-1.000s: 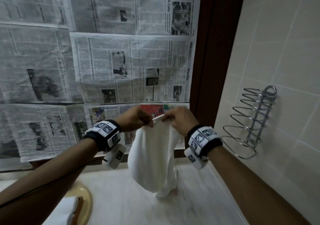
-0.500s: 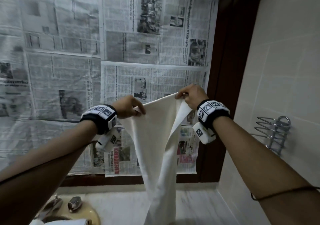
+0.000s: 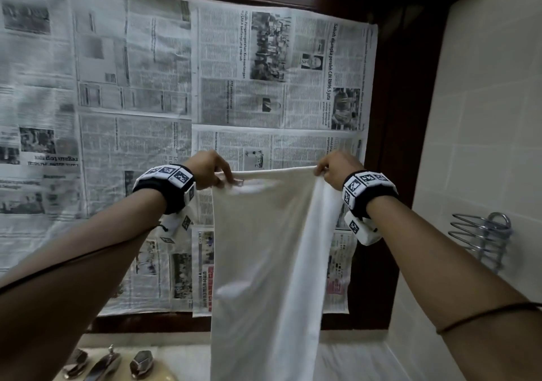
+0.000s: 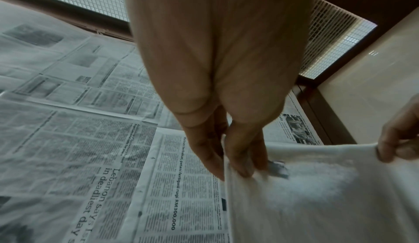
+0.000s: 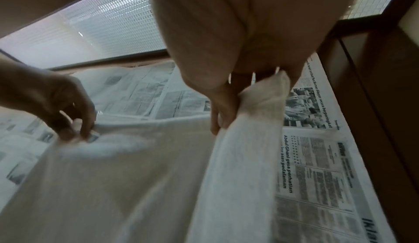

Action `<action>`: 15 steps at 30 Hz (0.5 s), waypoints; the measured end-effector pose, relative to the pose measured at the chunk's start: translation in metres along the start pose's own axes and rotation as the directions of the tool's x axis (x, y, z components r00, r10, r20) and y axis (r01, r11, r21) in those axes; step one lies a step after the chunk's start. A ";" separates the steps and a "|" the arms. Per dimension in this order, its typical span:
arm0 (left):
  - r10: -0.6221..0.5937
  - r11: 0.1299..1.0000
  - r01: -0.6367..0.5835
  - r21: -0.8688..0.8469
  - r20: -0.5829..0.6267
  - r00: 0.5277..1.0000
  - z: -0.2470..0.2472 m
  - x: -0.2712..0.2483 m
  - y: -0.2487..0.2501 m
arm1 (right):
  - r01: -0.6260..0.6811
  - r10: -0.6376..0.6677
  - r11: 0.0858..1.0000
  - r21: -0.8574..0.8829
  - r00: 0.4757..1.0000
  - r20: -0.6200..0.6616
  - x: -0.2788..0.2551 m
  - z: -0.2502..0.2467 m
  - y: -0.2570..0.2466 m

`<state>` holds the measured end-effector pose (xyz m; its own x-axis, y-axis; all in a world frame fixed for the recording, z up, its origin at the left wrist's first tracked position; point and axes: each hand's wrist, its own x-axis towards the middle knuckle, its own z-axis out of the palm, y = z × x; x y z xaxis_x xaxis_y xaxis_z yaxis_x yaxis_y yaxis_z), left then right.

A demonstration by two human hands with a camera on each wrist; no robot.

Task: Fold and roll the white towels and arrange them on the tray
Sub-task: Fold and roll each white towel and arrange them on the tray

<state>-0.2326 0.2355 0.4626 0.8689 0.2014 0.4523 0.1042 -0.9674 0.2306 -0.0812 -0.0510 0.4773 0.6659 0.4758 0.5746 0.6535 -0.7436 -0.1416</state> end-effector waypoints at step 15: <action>0.066 0.903 -0.050 -0.427 0.025 0.997 0.025 0.007 0.052 | -0.221 0.129 0.928 0.300 0.946 0.299 0.009 0.016 -0.033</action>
<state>-0.2087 0.1828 0.4564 0.8855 0.1329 0.4453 -0.1557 -0.8180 0.5538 -0.0914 -0.0146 0.4740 0.8213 0.4946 0.2844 0.5672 -0.6545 -0.4999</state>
